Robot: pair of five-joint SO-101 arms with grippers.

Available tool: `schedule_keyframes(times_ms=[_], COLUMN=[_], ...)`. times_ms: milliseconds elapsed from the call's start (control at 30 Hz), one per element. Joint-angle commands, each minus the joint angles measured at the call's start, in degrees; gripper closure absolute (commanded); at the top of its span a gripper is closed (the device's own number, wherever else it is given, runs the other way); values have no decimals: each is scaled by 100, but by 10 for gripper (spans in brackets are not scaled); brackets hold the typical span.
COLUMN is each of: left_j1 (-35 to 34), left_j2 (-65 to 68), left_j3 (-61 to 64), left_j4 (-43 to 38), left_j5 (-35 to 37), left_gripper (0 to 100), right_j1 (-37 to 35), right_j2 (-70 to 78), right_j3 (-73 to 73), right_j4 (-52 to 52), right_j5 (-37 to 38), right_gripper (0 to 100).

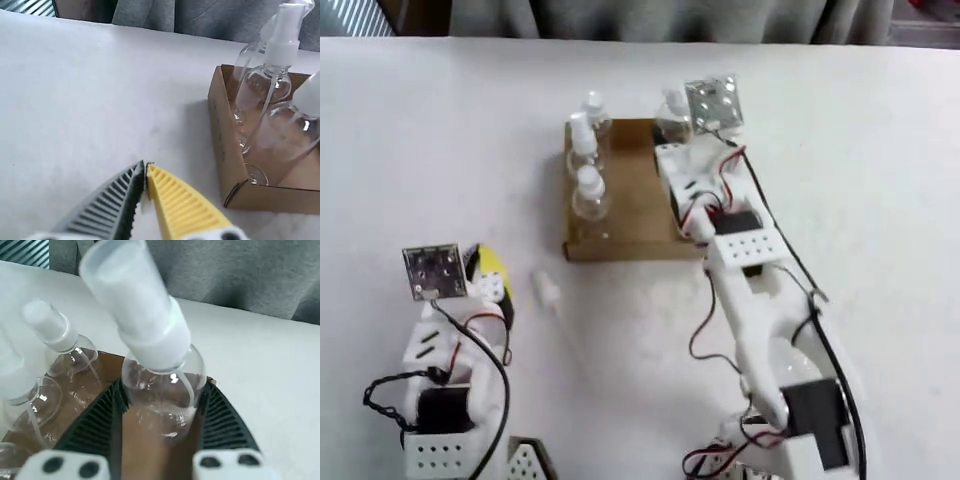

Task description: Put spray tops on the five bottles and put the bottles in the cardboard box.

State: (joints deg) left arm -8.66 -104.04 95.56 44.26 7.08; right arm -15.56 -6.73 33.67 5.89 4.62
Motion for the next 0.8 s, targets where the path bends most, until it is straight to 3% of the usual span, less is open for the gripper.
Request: schedule_keyframes(times_ms=[0, 767], left_j1=[-66, -57], left_j2=[-66, -66], left_j3=[-44, -18], left_j4=[-167, -167], left_j5=[-79, -79], left_gripper=[980, 980], right_j1=[-48, 13], right_j2=[295, 1947], right_j3=[-686, -1899], right_j4=[-145, -145], right_j5=[53, 53], right_gripper=[984, 984])
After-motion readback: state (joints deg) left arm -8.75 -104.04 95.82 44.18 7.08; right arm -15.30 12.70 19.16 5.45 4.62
